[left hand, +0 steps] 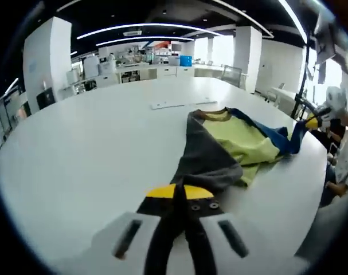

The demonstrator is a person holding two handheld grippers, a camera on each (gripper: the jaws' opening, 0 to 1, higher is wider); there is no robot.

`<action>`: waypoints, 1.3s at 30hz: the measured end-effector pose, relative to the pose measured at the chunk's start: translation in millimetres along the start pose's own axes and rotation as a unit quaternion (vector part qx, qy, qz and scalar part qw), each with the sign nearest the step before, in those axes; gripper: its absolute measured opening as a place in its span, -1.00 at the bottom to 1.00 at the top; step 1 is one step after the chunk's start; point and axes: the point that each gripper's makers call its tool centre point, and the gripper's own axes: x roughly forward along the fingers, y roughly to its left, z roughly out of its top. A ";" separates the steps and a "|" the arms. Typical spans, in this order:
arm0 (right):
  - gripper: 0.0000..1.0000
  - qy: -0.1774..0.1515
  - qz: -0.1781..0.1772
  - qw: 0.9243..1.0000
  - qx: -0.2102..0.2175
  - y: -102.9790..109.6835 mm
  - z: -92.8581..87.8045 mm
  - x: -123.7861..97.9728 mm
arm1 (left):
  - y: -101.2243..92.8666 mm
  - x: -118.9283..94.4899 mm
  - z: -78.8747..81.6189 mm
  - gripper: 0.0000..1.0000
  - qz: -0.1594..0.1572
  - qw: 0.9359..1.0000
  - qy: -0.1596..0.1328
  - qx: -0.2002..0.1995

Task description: Fold the garment on the visible template until the final outline fits inside the template.

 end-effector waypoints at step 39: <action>-1.00 0.078 -0.227 0.951 0.194 -157.4 -93.3 0.5 | 114.3 44.8 -17.9 -1.00 0.119 0.980 0.084 0.132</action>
